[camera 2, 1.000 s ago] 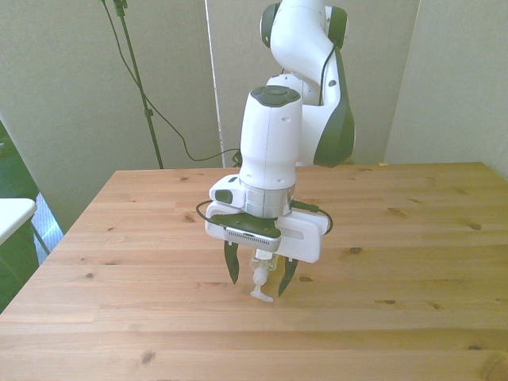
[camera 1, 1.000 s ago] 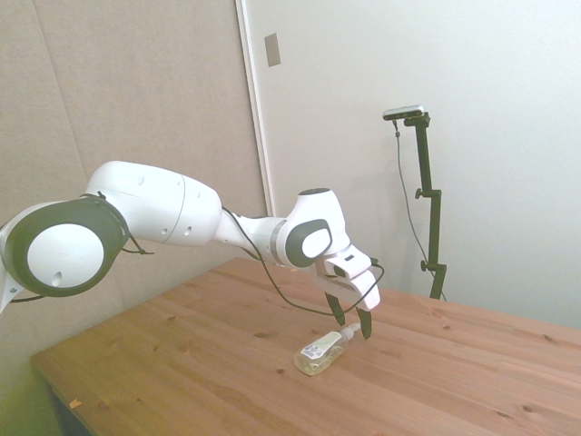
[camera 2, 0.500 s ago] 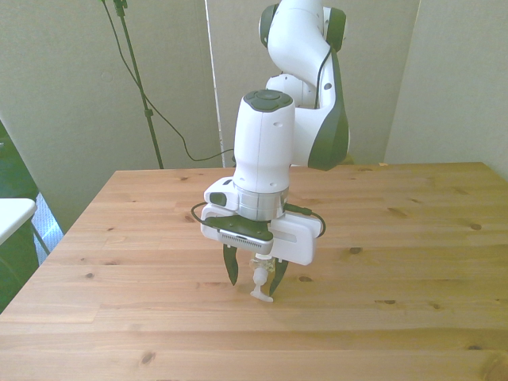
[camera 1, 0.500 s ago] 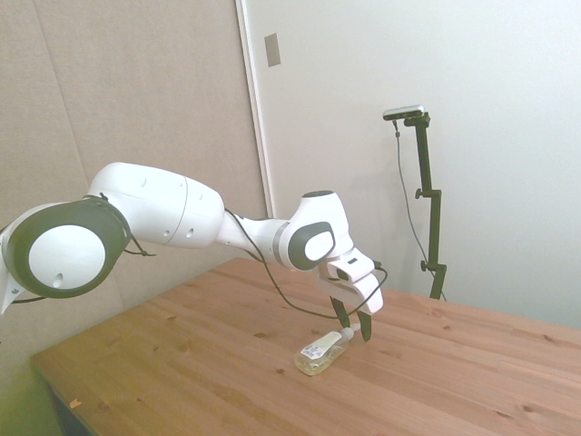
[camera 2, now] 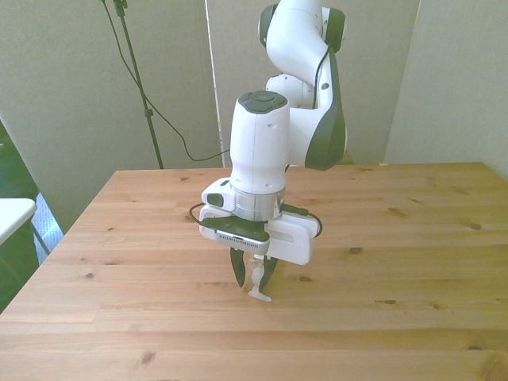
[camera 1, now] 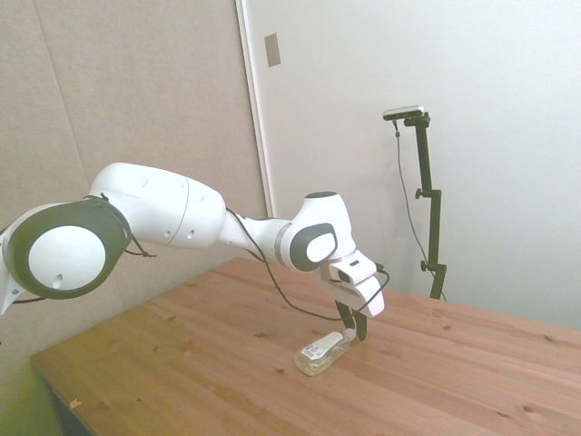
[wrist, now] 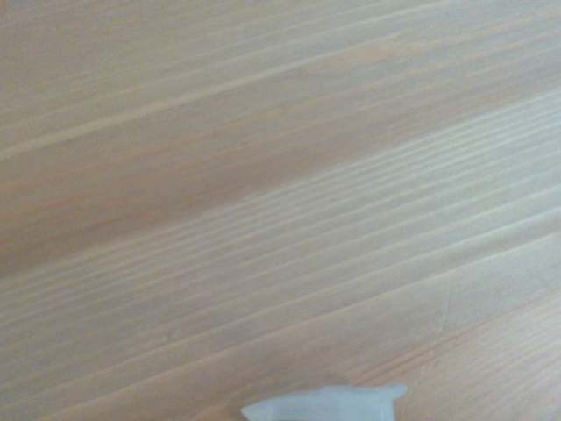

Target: Stand the sanitizer

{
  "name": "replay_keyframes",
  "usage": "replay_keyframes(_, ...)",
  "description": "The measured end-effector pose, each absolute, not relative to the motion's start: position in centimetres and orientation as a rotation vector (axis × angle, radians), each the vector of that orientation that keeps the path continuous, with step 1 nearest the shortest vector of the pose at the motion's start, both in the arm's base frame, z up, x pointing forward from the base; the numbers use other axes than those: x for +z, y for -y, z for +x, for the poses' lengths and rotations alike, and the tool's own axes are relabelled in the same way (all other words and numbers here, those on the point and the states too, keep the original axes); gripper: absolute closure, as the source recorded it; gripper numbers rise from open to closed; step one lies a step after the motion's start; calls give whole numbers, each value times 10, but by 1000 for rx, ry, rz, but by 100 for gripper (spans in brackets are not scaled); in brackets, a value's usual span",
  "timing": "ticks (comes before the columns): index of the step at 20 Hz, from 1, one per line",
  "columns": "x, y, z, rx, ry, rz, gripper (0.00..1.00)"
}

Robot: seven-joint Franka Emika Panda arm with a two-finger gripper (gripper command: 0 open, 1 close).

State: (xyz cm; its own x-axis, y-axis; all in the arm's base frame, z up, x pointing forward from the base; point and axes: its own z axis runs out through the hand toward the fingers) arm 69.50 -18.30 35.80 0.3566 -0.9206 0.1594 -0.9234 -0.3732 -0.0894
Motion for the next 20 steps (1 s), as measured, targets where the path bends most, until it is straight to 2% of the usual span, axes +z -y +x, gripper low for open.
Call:
replay_keyframes(11, 362, 197, 693, 336, 1744, 2585, 100)
replay_keyframes(20, 442, 154, 688, 791, 1765, 2460, 100)
